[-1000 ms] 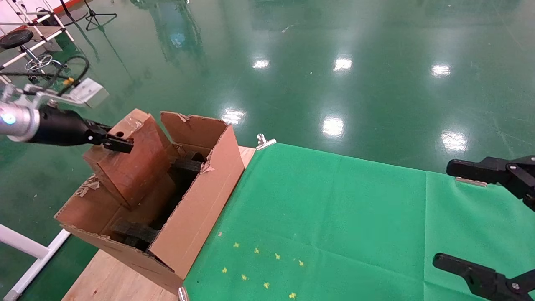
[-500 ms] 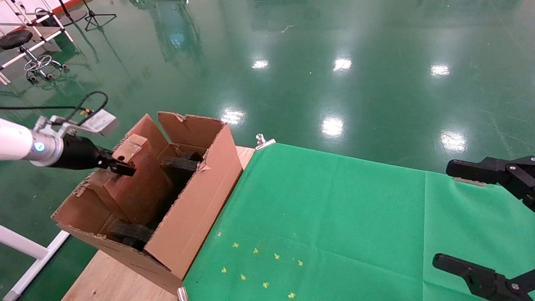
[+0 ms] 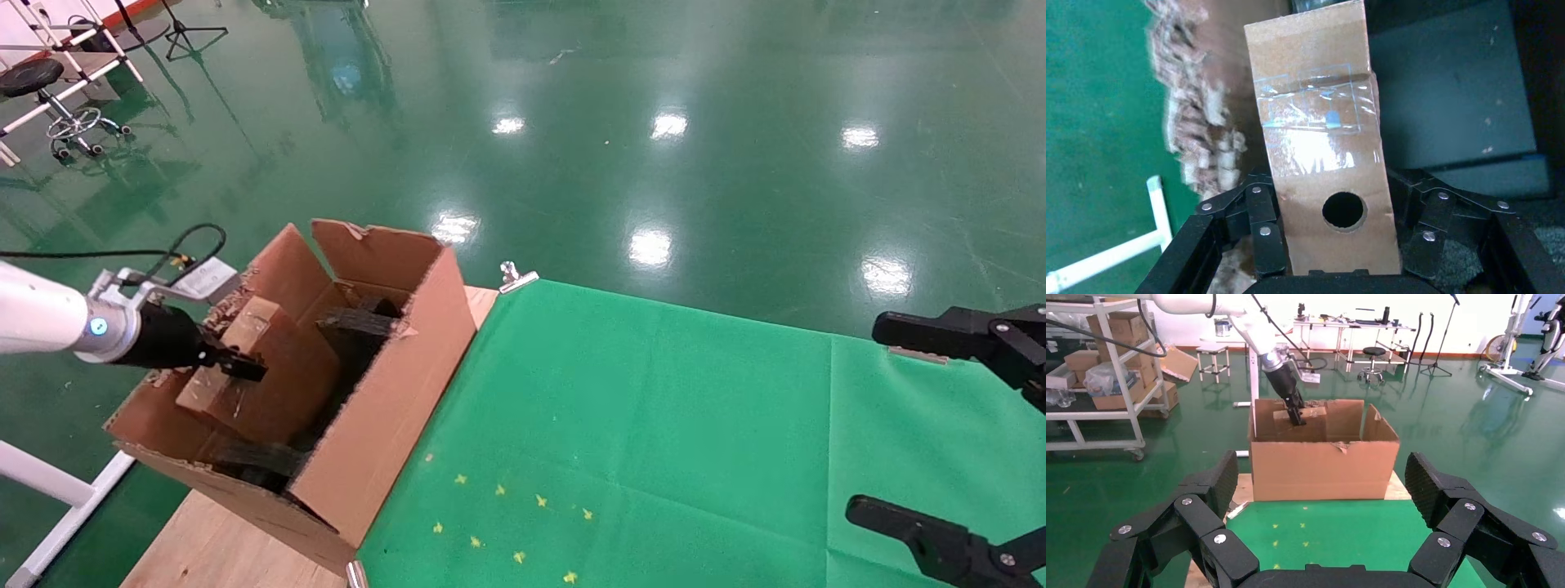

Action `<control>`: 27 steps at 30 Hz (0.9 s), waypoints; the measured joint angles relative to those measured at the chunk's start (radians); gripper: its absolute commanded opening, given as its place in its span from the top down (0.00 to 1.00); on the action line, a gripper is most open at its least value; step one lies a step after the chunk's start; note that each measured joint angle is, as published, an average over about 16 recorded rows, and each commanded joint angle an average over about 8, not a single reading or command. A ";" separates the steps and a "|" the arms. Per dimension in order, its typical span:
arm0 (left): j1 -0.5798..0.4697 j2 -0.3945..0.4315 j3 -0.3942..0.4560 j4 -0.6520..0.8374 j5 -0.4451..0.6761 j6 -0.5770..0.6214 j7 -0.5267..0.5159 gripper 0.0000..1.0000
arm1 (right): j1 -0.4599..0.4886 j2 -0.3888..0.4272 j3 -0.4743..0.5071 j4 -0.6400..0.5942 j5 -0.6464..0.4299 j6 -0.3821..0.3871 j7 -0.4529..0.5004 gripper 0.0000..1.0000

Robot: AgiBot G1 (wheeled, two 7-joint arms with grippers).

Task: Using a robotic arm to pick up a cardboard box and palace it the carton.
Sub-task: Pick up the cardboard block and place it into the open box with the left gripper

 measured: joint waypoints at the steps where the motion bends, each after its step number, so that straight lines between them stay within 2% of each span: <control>1: 0.004 0.001 0.000 0.003 -0.001 -0.004 -0.002 1.00 | 0.000 0.000 0.000 0.000 0.000 0.000 0.000 0.00; 2: 0.009 0.002 -0.001 0.006 -0.001 -0.010 -0.004 0.95 | 0.000 0.000 0.000 0.000 0.000 0.000 0.000 0.00; 9: 0.035 0.008 -0.002 0.019 -0.003 -0.060 -0.021 0.07 | 0.000 0.000 0.000 0.000 0.000 0.000 0.000 0.00; 10: 0.037 0.008 -0.002 0.020 -0.003 -0.067 -0.023 0.00 | 0.000 0.000 0.000 0.000 0.000 0.000 0.000 0.00; 18: 0.044 0.011 -0.001 0.021 -0.003 -0.088 -0.028 0.00 | 0.000 0.000 0.000 0.000 0.000 0.000 0.000 0.00; 27: 0.034 0.007 -0.006 0.013 -0.009 -0.060 -0.018 0.00 | 0.000 0.000 0.000 0.000 0.000 0.000 0.000 0.00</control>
